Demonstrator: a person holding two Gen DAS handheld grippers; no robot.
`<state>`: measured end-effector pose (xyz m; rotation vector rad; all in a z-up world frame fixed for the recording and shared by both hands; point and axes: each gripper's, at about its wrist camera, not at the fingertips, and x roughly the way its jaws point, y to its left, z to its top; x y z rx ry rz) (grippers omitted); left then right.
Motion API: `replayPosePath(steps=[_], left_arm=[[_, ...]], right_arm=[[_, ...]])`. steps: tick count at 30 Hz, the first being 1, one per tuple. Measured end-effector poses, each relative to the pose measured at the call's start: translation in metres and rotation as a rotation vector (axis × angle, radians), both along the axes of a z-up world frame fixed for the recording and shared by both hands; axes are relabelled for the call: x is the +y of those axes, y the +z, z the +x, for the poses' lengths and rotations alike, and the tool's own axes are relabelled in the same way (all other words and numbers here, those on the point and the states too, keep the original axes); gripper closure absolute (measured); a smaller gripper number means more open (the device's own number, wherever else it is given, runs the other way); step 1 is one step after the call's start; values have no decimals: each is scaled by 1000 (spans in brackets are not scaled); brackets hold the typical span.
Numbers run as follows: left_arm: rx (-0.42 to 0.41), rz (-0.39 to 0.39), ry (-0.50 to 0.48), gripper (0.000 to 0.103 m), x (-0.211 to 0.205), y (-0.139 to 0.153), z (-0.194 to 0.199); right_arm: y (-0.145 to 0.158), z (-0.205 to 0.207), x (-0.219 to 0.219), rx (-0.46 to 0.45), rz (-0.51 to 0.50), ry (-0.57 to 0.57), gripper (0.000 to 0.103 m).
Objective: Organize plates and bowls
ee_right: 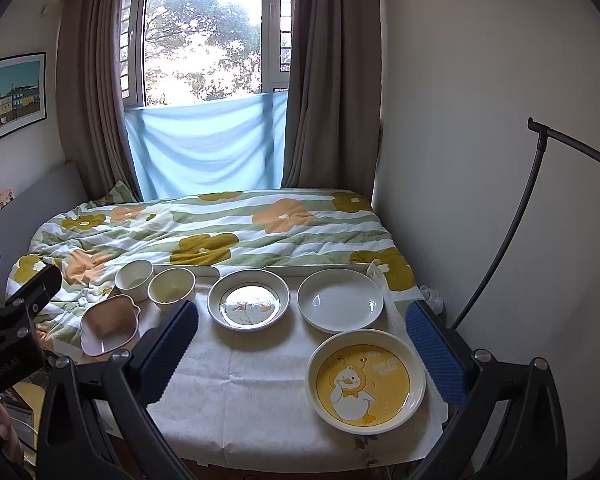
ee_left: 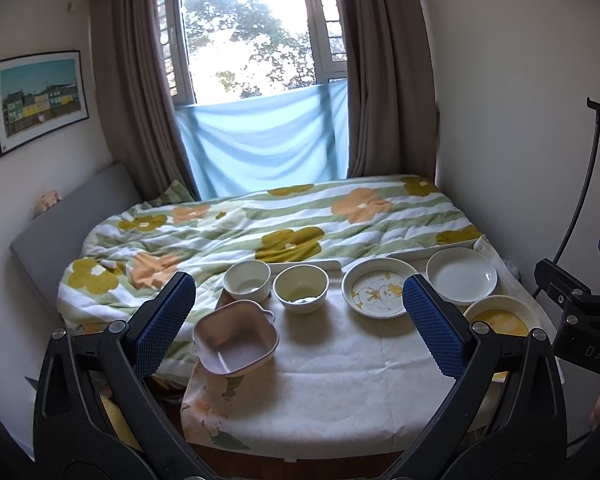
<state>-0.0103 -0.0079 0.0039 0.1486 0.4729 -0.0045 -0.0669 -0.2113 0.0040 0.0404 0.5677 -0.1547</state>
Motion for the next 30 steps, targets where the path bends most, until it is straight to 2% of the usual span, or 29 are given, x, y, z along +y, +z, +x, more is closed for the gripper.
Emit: replayPosePath(steps=[30], left_arm=[[-6, -5, -1, 0, 9, 0, -5]], right_arm=[[0, -11, 16, 9, 13, 11, 0]])
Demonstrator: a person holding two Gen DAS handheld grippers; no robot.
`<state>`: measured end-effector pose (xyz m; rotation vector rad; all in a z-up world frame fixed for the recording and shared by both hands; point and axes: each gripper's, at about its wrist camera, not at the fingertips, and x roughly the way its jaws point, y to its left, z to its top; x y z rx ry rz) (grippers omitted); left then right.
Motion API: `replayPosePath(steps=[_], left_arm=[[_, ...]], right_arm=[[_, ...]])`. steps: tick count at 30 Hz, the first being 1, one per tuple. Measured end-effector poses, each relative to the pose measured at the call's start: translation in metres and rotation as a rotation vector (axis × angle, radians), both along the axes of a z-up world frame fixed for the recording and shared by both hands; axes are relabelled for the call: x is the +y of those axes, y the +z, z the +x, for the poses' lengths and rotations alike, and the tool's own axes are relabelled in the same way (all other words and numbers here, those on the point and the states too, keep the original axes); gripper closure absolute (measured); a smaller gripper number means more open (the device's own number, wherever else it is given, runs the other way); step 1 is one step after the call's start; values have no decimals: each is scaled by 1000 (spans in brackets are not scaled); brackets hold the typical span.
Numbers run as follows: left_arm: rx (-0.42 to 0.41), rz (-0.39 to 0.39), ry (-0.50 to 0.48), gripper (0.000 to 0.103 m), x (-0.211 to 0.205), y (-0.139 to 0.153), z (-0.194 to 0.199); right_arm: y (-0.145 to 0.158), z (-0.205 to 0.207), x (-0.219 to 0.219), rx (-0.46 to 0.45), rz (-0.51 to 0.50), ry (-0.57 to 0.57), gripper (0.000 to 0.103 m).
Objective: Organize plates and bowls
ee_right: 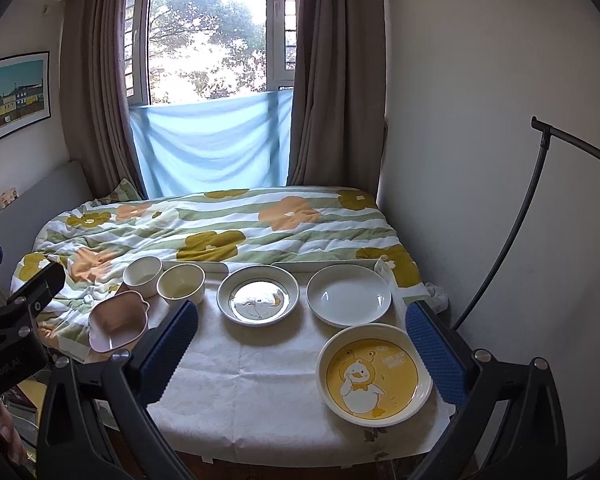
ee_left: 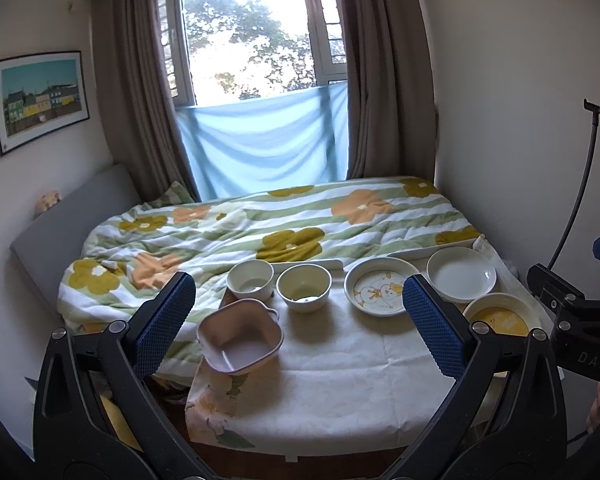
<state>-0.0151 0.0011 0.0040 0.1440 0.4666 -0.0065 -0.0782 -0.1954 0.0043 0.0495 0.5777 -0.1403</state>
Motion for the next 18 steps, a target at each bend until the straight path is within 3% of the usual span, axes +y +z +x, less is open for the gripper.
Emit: replayPosePath(steps=[18], left_arm=[[-29, 15, 21, 0, -1, 4, -13]], right_arm=[[4, -1, 4, 2, 4, 6, 0]])
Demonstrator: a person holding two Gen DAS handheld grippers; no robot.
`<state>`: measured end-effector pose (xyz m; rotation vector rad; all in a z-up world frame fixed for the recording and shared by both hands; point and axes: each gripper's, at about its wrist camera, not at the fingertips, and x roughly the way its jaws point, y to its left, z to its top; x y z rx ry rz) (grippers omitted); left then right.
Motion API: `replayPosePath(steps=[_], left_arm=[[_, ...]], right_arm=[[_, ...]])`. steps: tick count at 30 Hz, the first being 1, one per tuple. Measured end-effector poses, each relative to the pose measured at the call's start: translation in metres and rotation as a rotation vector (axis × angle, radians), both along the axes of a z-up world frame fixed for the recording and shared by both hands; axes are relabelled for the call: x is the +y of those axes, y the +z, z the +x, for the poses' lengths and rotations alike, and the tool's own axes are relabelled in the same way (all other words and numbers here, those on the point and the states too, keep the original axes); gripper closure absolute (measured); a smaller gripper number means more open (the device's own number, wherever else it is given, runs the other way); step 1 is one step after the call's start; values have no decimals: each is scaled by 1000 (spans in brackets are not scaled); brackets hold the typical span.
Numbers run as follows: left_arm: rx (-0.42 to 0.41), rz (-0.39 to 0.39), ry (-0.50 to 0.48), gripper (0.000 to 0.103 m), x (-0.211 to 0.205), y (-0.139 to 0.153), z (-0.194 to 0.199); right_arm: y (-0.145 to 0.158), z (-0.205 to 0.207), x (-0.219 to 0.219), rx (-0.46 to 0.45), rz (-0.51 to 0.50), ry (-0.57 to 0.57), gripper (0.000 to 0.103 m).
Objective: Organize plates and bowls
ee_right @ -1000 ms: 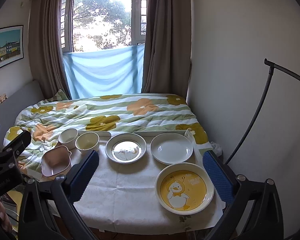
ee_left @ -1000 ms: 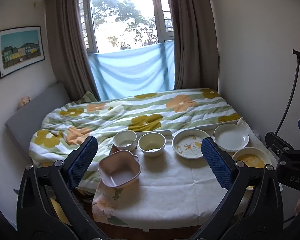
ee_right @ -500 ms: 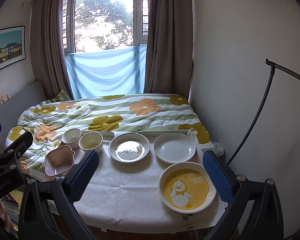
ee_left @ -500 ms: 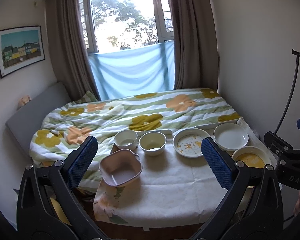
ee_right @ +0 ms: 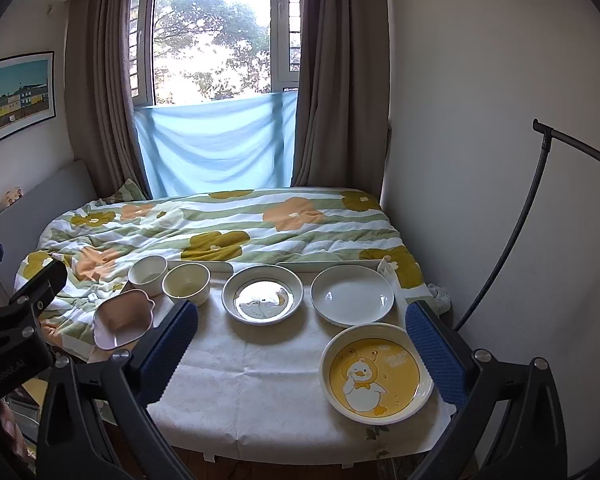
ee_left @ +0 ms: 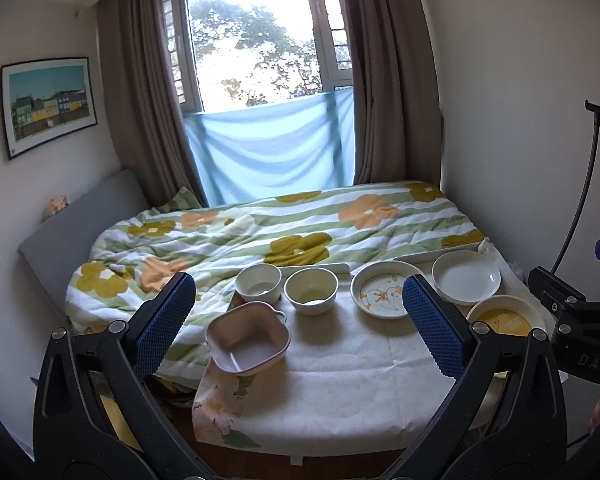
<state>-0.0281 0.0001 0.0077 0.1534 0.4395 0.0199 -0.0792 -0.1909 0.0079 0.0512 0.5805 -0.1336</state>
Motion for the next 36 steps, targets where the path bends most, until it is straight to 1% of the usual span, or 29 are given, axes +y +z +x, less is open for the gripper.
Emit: replayPosePath(steps=[6, 9, 11, 14, 17, 19, 22, 24, 26, 30, 33, 36], left_arm=[[-3, 0, -3, 0, -1, 2, -2], [-2, -15, -28, 0, -1, 4, -3], [8, -31, -55, 0, -1, 5, 0], [64, -40, -116, 0, -10, 1, 16], [143, -46, -225, 0, -29, -11, 39], [211, -62, -308, 0, -45, -25, 57], [312, -82, -418, 0, -72, -53, 83], [373, -85, -478, 0, -93, -74, 99], [440, -94, -542, 0, -114, -98, 113], [571, -125, -654, 0, -154, -147, 138], [700, -141, -689, 0, -180, -184, 161], [824, -163, -710, 0, -197, -220, 182]], right_arm=[[-1, 0, -1, 0, -1, -1, 0], [1, -2, 3, 0, -1, 0, 0], [2, -4, 3, 4, 19, 13, 0], [1, -5, -5, 23, 56, 5, 0], [-4, -7, -21, 48, 87, -28, 0], [-11, -6, -30, 76, 88, -56, 0], [-26, -6, -50, 127, 102, -107, 0], [-42, -4, -68, 154, 125, -134, 0], [-61, -3, -89, 199, 155, -163, 0], [-103, 1, -133, 255, 278, -180, 0], [-136, 5, -162, 301, 354, -190, 0], [-171, 11, -190, 348, 468, -188, 1]])
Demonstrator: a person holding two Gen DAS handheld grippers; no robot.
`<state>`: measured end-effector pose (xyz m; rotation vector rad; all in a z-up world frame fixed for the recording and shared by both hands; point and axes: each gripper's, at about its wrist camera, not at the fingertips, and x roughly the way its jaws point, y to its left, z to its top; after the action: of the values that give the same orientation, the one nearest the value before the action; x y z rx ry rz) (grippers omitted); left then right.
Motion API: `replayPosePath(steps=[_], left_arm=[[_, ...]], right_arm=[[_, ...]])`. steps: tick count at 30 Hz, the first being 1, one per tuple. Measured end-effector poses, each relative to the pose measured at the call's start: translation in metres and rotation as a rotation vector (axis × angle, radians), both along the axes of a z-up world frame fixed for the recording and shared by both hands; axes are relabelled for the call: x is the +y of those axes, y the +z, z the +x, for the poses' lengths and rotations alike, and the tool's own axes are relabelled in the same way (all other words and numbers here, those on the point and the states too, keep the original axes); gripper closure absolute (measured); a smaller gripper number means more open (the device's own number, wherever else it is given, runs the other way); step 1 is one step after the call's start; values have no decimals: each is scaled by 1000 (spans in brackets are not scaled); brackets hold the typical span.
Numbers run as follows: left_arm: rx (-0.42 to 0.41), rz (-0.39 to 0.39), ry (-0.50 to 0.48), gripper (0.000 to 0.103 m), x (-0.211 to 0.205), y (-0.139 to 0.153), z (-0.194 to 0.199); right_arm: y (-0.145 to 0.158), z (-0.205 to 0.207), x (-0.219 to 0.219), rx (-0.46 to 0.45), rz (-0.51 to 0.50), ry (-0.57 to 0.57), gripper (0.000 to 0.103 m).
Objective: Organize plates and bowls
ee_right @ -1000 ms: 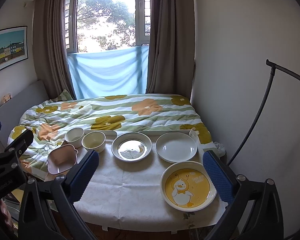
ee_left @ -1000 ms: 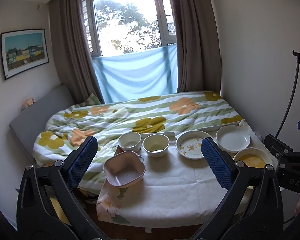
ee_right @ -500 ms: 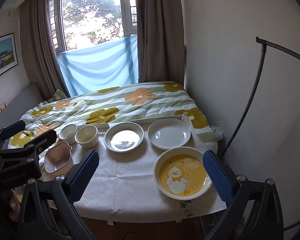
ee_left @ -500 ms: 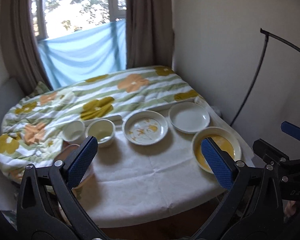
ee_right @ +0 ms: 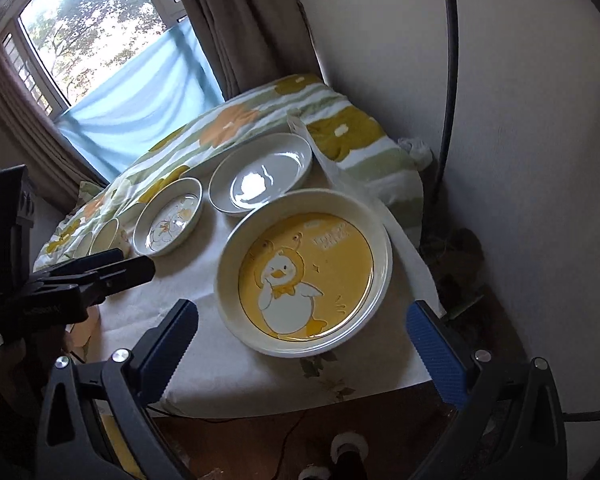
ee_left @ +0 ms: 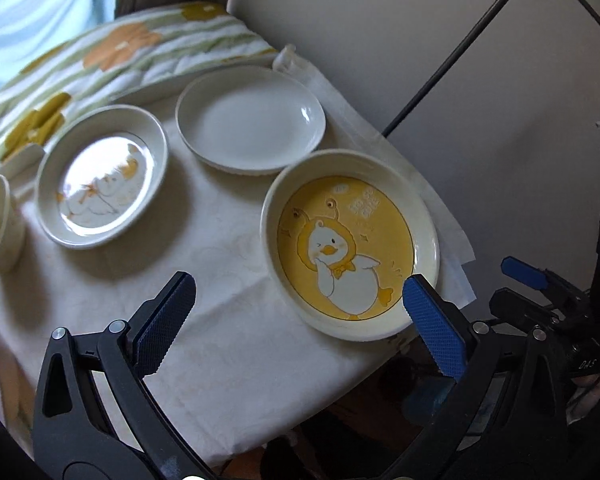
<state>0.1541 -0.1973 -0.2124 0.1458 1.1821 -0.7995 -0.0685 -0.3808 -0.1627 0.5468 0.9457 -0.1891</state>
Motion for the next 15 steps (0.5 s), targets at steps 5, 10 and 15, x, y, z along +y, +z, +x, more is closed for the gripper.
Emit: replayPosePath(steps=[5, 10, 15], left_arm=[[111, 24, -25, 16, -21, -49, 21], [185, 60, -47, 40, -34, -84, 38], [220, 65, -62, 63, -44, -102, 43]], right_arm=[[-46, 12, -32, 55, 164, -12, 19], [-73, 26, -51, 91, 242, -4, 37], [-82, 32, -62, 98, 257, -3, 50]])
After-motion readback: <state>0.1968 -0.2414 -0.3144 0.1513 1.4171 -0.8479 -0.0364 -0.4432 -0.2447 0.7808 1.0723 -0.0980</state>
